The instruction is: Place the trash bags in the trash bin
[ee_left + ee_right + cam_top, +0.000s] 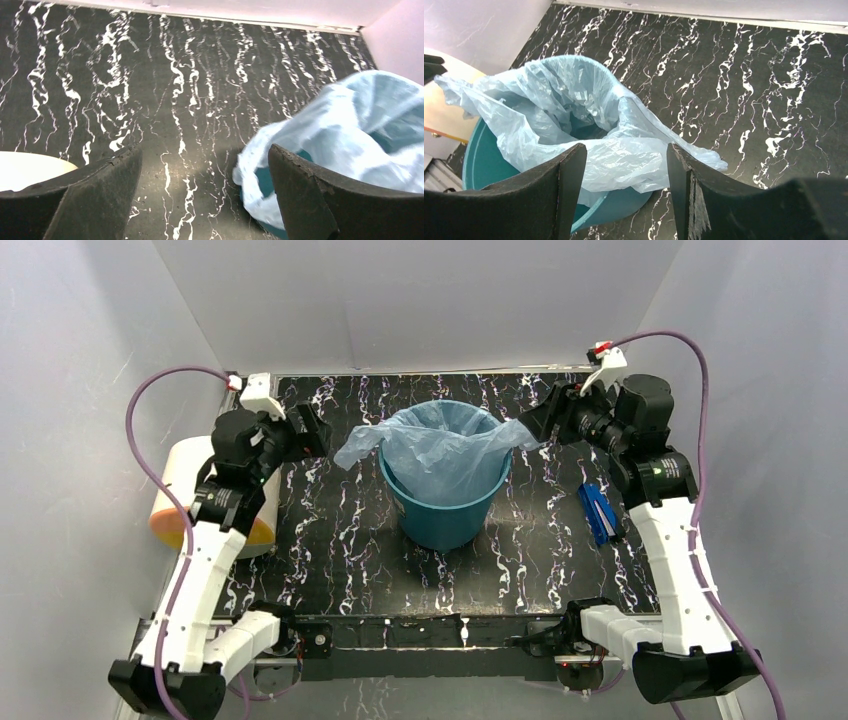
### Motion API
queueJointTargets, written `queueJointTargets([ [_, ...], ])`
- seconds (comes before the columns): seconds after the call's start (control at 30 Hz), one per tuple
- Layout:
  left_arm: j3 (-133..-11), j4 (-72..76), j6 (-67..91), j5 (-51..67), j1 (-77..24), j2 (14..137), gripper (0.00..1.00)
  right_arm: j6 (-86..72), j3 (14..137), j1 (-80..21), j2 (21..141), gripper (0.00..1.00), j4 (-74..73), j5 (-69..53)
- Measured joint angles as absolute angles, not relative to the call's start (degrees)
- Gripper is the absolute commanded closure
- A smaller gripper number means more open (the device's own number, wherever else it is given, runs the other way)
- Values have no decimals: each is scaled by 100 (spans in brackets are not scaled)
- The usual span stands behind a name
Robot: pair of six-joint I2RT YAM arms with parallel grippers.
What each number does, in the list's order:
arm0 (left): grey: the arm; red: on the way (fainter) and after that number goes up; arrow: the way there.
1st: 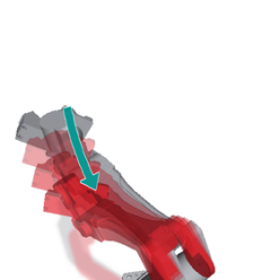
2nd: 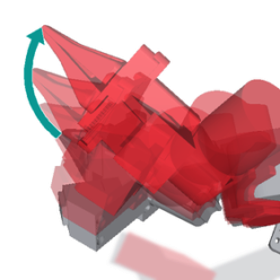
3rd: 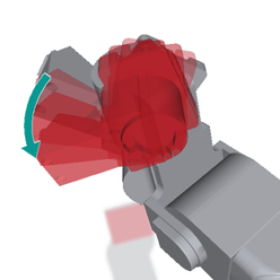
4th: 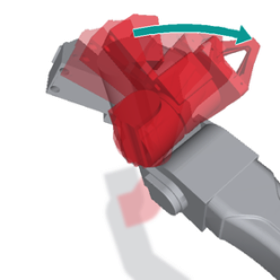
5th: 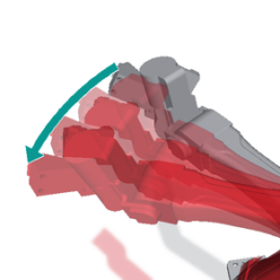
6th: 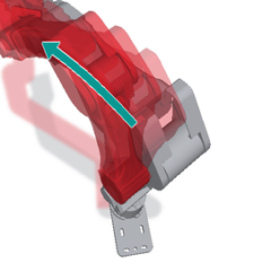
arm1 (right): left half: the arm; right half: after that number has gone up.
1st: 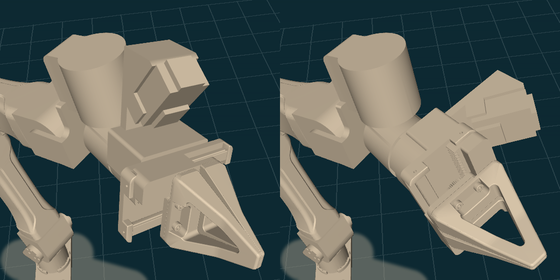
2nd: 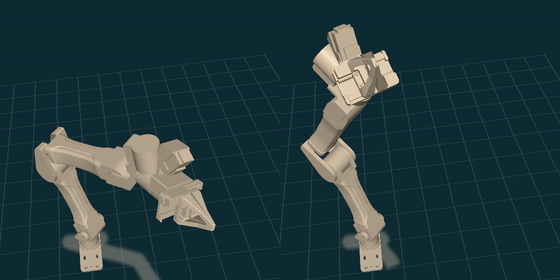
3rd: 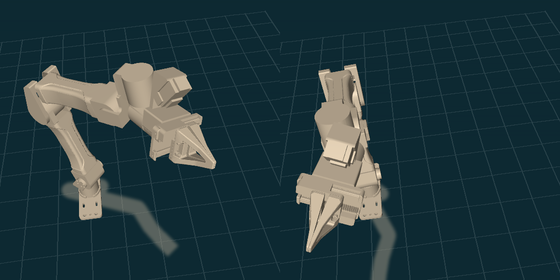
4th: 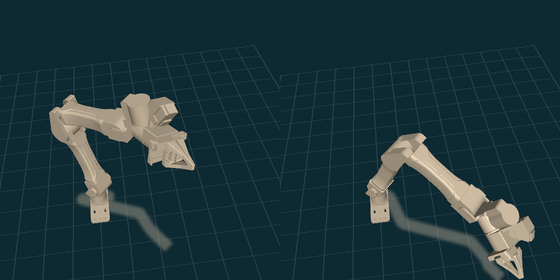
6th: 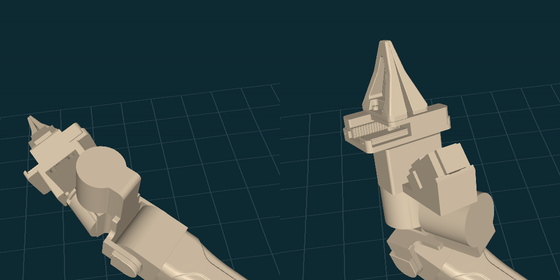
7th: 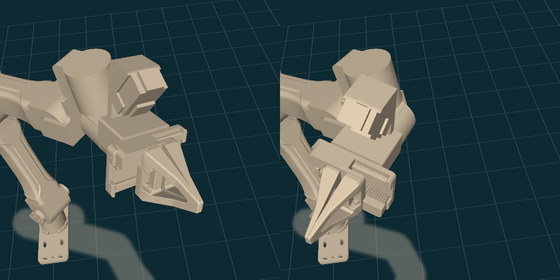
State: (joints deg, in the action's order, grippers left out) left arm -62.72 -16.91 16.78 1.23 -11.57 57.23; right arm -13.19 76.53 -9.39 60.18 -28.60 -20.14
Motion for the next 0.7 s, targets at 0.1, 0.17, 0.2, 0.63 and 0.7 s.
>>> queueJointTargets([
  [0.1,-6226,-1660,1466,591,-1155,5365,7,-1201,7526,-939,6014,31,-2864,-2143],
  [0.17,-6173,-1612,1352,985,-1151,5157,7,-1114,7443,-939,6018,29,-2882,-2300],
  [0.2,-6132,-1564,1297,1181,-1151,5074,7,-1057,7411,-939,6023,28,-2906,-2383],
  [0.63,-5850,-1568,119,3271,-1151,5148,16,-97,7011,-939,5531,25,-2987,-2410],
  [0.7,-5850,-1632,-54,3378,-1151,5194,22,226,6849,-939,5310,24,-2956,-2403],
])
